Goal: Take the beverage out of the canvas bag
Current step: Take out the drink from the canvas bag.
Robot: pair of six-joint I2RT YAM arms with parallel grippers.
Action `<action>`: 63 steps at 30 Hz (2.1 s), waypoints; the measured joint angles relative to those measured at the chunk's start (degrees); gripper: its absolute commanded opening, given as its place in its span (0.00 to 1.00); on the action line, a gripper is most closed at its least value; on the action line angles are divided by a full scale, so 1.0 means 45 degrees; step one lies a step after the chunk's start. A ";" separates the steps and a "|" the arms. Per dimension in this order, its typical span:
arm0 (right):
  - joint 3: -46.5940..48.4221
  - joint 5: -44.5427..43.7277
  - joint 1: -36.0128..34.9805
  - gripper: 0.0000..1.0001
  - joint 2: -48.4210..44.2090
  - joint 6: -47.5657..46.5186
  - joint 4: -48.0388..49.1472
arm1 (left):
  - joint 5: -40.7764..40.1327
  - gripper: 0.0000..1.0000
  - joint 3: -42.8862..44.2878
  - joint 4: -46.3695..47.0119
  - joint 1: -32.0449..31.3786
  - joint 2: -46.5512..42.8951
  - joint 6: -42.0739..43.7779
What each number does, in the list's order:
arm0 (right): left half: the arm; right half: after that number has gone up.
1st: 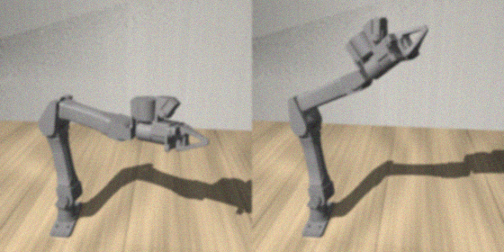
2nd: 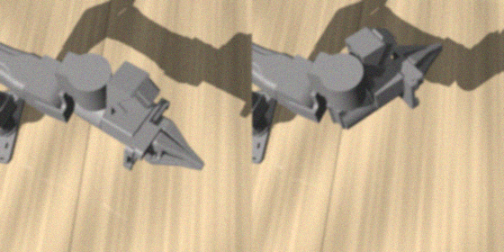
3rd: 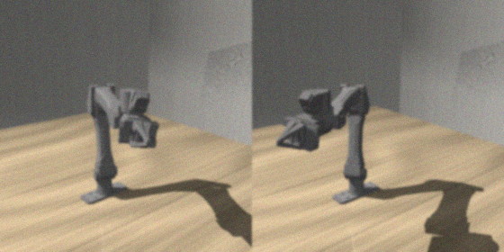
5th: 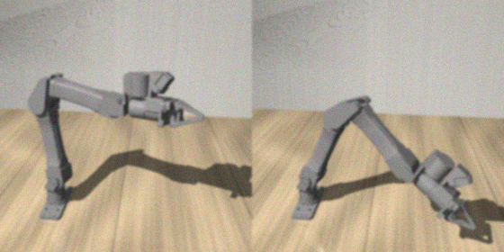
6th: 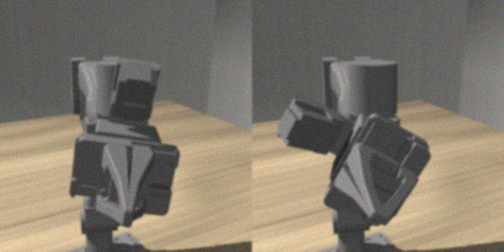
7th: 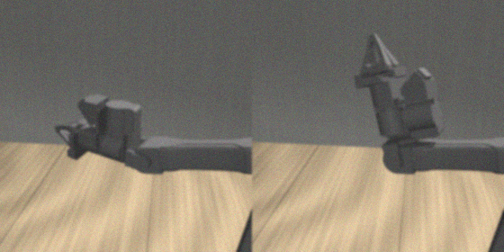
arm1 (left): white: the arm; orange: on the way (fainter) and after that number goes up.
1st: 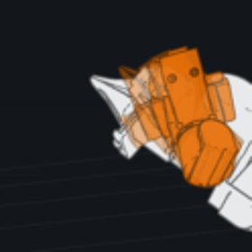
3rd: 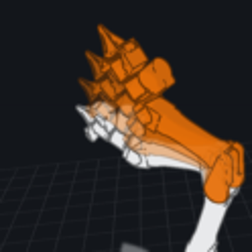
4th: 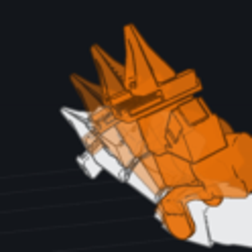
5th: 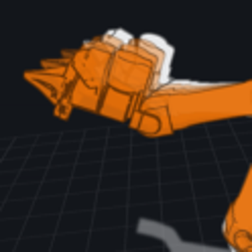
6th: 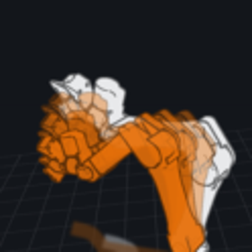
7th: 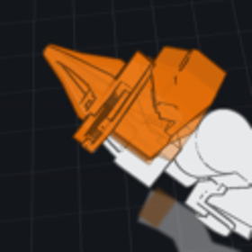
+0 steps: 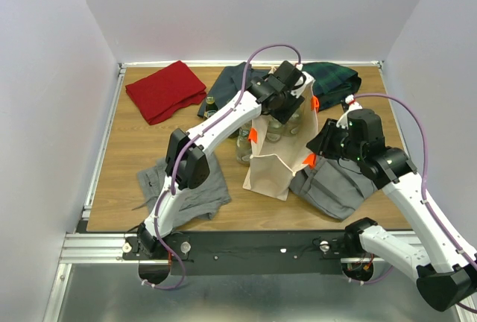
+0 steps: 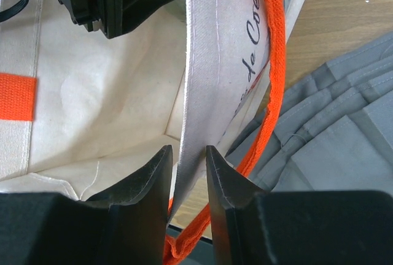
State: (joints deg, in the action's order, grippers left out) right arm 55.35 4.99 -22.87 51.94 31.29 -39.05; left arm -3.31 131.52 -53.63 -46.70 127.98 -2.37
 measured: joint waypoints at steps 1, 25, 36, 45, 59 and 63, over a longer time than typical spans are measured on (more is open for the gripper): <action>-0.0010 0.0000 0.0000 0.38 0.0000 0.0000 0.0000 | 0.0034 0.59 0.0000 0.0005 0.0015 0.0000 -0.0019; -0.0034 -0.0005 0.0000 0.38 0.0000 0.0034 0.0000 | 0.0223 0.48 -0.0039 0.0146 0.0209 0.0185 -0.0403; -0.0039 -0.0015 0.0000 0.38 0.0000 0.0034 -0.0005 | 0.0262 0.03 -0.0136 0.0257 0.0223 0.0189 -0.0437; -0.0058 -0.0131 0.0000 0.38 0.0000 0.0034 -0.0005 | 0.0277 0.00 -0.0185 0.0379 0.0223 0.0185 -0.0437; -0.0097 -0.0189 0.0000 0.38 0.0000 0.0039 -0.0005 | 0.0753 0.00 0.0049 -0.0209 0.0291 0.0155 -0.0432; -0.0102 -0.0189 0.0000 0.38 0.0000 0.0044 -0.0005 | 0.0996 0.00 0.0199 -0.0607 0.0291 0.0146 -0.0432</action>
State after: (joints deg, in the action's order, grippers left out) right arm 54.89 4.14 -22.87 51.94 31.48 -39.07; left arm 1.17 132.42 -56.36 -45.39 128.64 -4.32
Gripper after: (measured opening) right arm 0.383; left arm 0.412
